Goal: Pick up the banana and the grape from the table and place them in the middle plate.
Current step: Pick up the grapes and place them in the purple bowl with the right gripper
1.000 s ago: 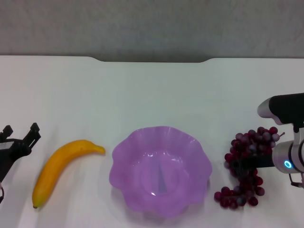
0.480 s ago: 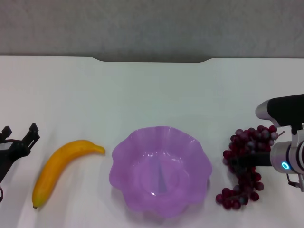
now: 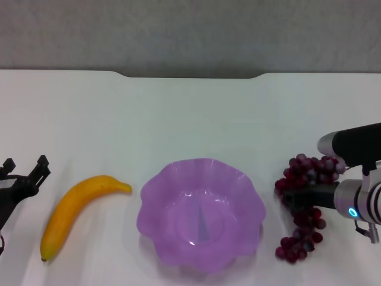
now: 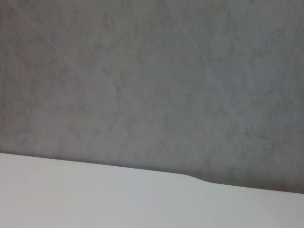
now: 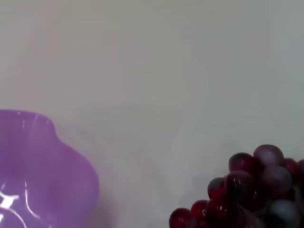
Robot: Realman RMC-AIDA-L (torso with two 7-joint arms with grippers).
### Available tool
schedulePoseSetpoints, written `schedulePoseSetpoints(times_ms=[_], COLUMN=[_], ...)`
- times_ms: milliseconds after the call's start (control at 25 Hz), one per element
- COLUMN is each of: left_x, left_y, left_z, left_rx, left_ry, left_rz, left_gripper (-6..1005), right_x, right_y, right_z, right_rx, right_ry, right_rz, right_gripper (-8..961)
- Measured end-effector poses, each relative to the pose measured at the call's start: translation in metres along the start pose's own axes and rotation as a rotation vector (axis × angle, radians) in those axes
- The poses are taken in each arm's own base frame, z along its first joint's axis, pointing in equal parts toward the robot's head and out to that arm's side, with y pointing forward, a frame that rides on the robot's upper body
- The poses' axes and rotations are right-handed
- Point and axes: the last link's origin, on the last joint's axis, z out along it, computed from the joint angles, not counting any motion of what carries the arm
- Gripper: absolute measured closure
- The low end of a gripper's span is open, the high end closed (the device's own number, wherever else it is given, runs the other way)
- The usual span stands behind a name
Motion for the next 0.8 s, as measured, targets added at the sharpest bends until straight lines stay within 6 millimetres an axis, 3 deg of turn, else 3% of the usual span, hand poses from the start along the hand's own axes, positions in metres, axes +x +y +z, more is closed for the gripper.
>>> schedulePoseSetpoints(times_ms=[800], left_x=[0.0], left_y=[-0.002], left_z=[-0.002], left_rx=[0.008], left_ry=[-0.001], left_rz=[-0.001], left_gripper=[198], right_x=[0.009], right_y=[0.015], right_z=[-0.01], right_rx=[0.012], right_ry=[-0.237], right_rz=[-0.078], right_gripper=[494])
